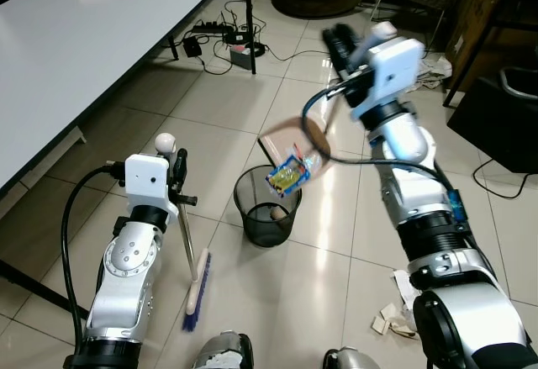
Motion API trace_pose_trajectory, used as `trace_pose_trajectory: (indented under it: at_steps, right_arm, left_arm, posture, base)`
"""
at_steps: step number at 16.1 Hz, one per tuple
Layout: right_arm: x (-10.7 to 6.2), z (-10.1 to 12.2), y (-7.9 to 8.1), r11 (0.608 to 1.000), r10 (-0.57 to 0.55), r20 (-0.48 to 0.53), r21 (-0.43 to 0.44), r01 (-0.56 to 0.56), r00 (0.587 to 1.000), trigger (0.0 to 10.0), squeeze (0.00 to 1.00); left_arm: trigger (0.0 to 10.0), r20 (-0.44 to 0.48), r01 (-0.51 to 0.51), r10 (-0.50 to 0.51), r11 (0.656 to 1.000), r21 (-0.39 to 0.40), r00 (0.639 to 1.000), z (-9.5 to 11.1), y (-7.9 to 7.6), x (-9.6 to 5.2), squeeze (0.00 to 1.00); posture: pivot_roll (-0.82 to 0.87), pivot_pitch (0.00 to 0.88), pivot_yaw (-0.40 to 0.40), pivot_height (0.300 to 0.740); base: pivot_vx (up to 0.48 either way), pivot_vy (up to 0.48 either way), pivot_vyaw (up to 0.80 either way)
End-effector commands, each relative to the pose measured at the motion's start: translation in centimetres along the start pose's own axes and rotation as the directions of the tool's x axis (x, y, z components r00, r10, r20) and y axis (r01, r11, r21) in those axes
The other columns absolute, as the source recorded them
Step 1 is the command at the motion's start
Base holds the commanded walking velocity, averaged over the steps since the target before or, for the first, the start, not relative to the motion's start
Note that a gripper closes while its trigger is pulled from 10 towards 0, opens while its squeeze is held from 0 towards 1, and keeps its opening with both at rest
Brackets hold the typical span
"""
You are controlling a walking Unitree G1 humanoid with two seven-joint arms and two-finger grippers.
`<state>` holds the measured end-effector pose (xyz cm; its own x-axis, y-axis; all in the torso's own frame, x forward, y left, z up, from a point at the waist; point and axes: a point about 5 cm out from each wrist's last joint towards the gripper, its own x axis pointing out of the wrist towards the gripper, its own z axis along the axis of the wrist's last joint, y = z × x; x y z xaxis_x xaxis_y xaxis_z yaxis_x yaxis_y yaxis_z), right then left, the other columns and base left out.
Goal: Sweep floor
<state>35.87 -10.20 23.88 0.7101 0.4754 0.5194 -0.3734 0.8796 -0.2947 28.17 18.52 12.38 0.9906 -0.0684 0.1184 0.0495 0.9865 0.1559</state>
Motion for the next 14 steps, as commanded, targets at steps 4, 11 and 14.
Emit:
trace_pose_trajectory:
  at_steps: [4, 11, 14]
  right_arm:
    - [0.6, 1.5, 0.9, 0.989, 0.122, 0.105, -0.097, -0.112, 0.987, 10.0, 0.00]
    - [0.6, 2.5, 0.4, 0.974, 0.141, 0.149, -0.195, -0.111, 0.979, 10.0, 0.00]
    - [-0.2, 5.7, -5.7, 0.945, -0.049, 0.217, -0.306, 0.115, 0.975, 10.0, 0.00]
  left_arm:
    - [10.0, 0.042, 0.006, -0.007, 1.000, 0.021, 0.999, 1.1, 0.1, 0.6, 0.00]
    - [10.0, 0.048, 0.007, -0.008, 1.000, 0.022, 0.999, 1.2, 0.1, 0.8, 0.00]
    - [10.0, 0.034, -0.001, 0.000, 1.000, 0.029, 0.999, 0.7, 0.6, 0.6, 0.00]
  posture:
    - [0.06, 0.103, 0.065, 0.740]
    - [0.06, 0.091, 0.064, 0.740]
    - [0.05, 0.085, 0.068, 0.740]
  base:
    - [0.000, 0.000, 0.00]
    - [0.000, 0.000, 0.00]
    - [0.000, 0.000, 0.00]
